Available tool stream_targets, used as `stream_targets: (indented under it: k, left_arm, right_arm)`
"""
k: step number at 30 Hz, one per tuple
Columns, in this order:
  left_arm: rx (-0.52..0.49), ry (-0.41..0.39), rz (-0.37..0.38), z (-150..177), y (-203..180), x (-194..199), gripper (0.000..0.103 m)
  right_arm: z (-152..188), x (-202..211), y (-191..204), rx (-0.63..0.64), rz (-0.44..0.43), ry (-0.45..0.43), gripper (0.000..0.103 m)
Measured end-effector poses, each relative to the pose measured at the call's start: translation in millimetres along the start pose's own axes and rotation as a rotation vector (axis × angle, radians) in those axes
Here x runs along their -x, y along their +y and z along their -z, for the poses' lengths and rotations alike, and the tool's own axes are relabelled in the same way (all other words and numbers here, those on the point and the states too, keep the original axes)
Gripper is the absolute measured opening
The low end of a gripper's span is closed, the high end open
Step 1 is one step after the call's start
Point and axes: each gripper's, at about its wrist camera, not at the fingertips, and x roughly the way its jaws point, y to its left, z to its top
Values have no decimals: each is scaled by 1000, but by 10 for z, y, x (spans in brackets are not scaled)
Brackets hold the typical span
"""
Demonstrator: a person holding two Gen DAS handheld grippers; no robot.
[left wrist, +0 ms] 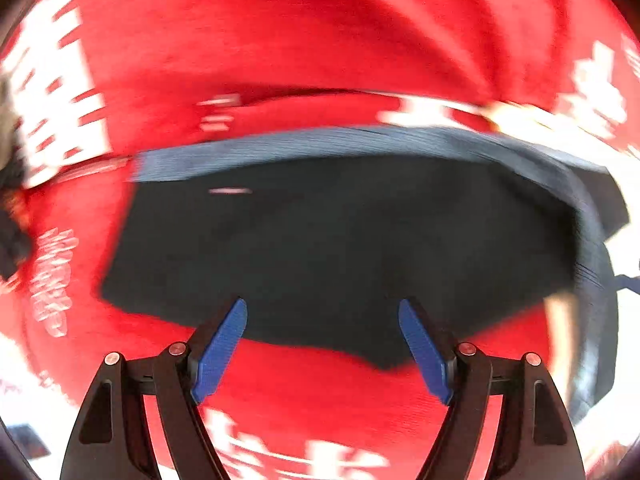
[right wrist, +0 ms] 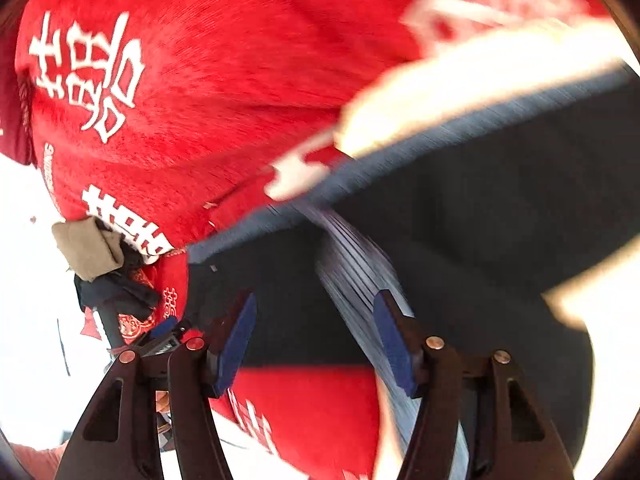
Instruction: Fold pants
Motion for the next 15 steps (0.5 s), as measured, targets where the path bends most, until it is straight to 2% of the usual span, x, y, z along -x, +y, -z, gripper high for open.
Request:
stream_targets:
  k: [6, 8, 12, 15]
  left_arm:
    - [-151, 62, 302, 4, -1173, -66, 80]
    - [-212, 83, 373, 42, -1608, -89, 80]
    - [-278, 145, 425, 150, -2055, -234, 80]
    - [-293, 161, 405, 208, -2184, -312, 80]
  right_arm:
    - [878, 621, -717, -176, 92, -37, 65]
    - [1217, 772, -970, -267, 113, -43, 65]
    - [1810, 814, -1225, -384, 142, -67, 65]
    - [2113, 714, -1361, -449, 104, -90, 65]
